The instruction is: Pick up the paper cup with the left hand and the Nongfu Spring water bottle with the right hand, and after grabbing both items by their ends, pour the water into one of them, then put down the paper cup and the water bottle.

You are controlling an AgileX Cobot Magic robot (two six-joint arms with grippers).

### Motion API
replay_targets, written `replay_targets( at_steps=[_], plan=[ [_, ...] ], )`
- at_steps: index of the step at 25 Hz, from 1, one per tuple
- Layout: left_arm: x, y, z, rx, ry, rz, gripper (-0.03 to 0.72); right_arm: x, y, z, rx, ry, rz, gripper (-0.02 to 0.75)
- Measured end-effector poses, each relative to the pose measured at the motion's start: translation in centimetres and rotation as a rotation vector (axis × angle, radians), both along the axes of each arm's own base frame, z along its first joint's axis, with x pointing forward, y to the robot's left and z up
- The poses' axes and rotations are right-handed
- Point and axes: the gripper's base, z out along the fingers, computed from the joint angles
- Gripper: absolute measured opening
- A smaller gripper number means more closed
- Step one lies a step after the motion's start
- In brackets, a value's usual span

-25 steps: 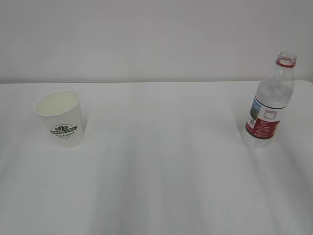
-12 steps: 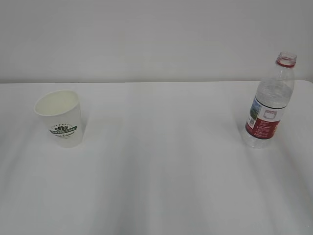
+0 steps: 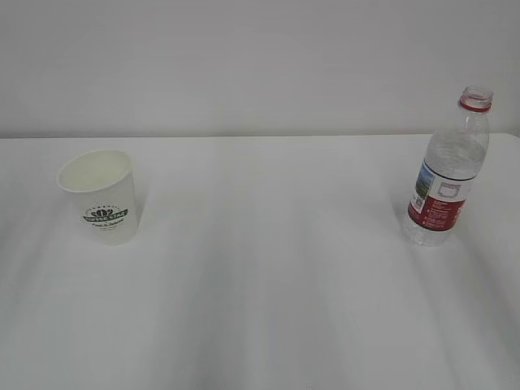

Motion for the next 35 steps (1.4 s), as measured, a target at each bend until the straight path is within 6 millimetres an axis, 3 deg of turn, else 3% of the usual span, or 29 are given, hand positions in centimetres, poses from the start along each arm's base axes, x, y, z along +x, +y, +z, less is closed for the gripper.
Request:
replay_targets(
  at_steps=[12, 17, 23, 32, 35],
  plan=[
    [0.6, 0.0, 0.7, -0.056, -0.099, 0.017, 0.391, 0.0, 0.0, 0.0, -0.002, 0.000, 0.001, 0.588],
    [2.0, -0.1, -0.7, -0.080, -0.027, 0.031, 0.391, 0.1, 0.0, -0.1, -0.004, 0.003, 0.002, 0.588],
    [2.3, -0.1, -1.1, -0.078, -0.008, 0.032, 0.391, 0.1, 0.0, -0.5, -0.016, 0.031, 0.002, 0.587],
    [2.8, -0.1, -3.9, -0.071, 0.039, 0.042, 0.391, -1.1, -0.1, -5.2, -0.034, 0.182, 0.003, 0.588],
    [2.5, 0.0, -5.0, -0.070, 0.019, 0.048, 0.390, -1.4, -0.1, -5.9, -0.033, 0.186, 0.006, 0.588]
  ],
)
